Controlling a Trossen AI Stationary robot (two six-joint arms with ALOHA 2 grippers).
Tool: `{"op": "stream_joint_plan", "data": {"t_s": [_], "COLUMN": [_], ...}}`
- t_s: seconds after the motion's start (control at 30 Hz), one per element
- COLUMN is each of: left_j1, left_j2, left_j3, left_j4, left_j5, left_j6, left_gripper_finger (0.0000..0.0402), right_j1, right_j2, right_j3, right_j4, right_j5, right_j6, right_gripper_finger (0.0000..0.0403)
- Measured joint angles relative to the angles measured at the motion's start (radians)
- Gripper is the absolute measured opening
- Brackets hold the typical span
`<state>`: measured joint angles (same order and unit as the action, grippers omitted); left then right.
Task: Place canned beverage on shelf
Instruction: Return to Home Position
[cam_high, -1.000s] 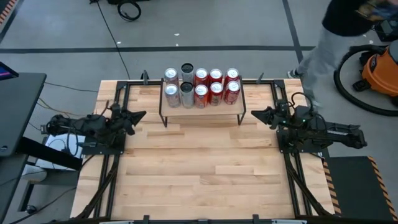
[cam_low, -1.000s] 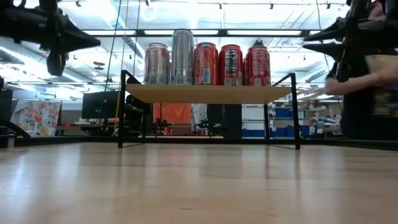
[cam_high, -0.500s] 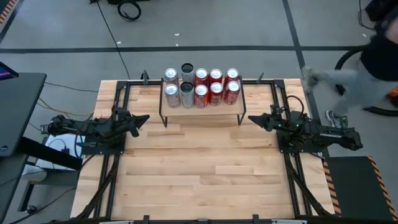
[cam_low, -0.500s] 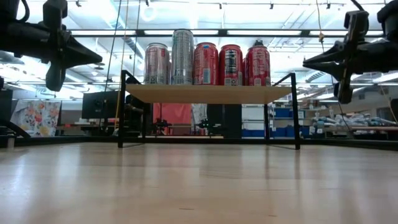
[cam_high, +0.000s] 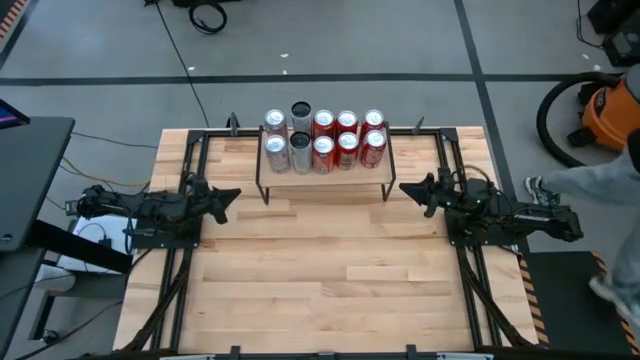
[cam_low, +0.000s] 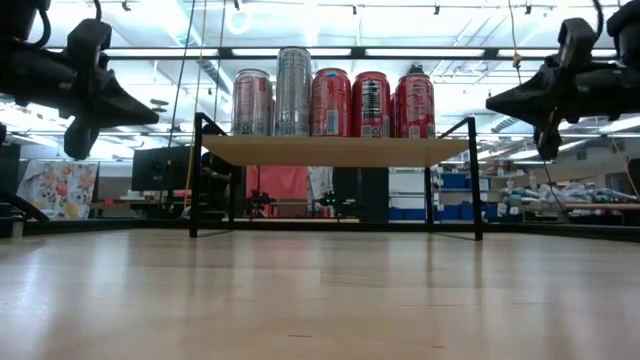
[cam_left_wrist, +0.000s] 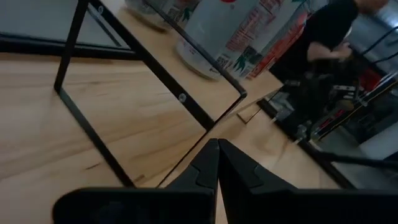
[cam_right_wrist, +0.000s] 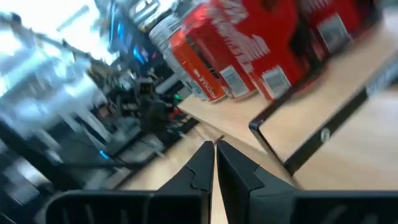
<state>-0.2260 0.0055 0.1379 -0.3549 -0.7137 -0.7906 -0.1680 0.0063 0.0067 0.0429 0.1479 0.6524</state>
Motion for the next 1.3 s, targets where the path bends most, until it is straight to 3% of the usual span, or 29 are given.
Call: {"op": "stream_joint_plan", "data": {"t_s": [0.37, 0.47, 1.3], "left_j1": [0.011, 0.021, 0.022], "left_j2": [0.001, 0.001, 0.001], "left_j3": [0.0, 0.0, 0.001], "left_j4": [-0.057, -0.058, -0.06], "left_j5": [-0.03, -0.034, -0.034], "left_j6": [0.453, 0.523, 0.57], "left_gripper_finger": [0.0013, 0.0013, 0.0014], "right_j1": [0.0, 0.0, 0.0], "right_j2": [0.0, 0.0, 0.0], "right_j3": [0.0, 0.0, 0.0], "right_j4": [-0.001, -0.001, 0.0], "right_j5": [-0.005, -0.003, -0.003], "right_j6": [-0.862, -0.992, -1.012], "right_gripper_finger": [0.0028, 0.0027, 0.0027]}}
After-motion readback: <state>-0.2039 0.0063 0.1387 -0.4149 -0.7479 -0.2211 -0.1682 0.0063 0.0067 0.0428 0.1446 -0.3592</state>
